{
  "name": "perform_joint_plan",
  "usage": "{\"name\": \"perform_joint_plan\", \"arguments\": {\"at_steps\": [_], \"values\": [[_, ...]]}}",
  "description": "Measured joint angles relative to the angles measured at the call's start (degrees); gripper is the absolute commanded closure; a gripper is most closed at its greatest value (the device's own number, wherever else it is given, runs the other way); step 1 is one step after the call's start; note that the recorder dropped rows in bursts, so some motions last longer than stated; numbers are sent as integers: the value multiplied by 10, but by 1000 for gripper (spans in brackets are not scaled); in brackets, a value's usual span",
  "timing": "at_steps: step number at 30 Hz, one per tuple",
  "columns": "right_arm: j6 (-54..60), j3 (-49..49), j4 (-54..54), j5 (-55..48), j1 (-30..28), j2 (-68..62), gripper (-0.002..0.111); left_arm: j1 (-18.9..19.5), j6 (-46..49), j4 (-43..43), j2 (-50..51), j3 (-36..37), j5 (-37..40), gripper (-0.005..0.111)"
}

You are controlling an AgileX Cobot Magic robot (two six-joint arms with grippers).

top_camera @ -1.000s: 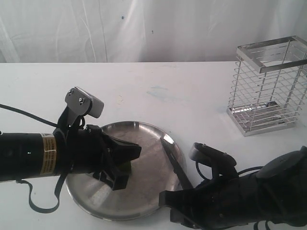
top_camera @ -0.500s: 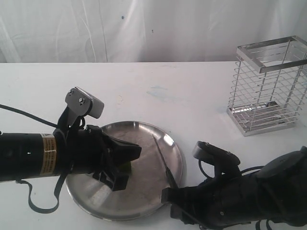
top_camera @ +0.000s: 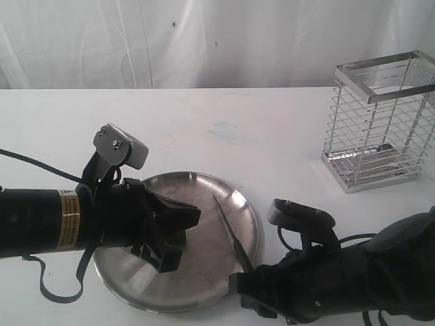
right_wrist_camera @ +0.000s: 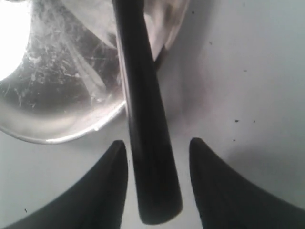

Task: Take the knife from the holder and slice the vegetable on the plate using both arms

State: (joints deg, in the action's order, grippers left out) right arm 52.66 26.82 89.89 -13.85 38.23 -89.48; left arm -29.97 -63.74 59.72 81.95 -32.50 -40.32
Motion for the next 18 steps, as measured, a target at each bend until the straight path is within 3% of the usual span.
{"name": "perform_joint_plan", "arguments": {"at_steps": [18], "values": [[62, 0, 0, 55, 0, 26, 68, 0, -2, 1, 0, 0, 0, 107]]}}
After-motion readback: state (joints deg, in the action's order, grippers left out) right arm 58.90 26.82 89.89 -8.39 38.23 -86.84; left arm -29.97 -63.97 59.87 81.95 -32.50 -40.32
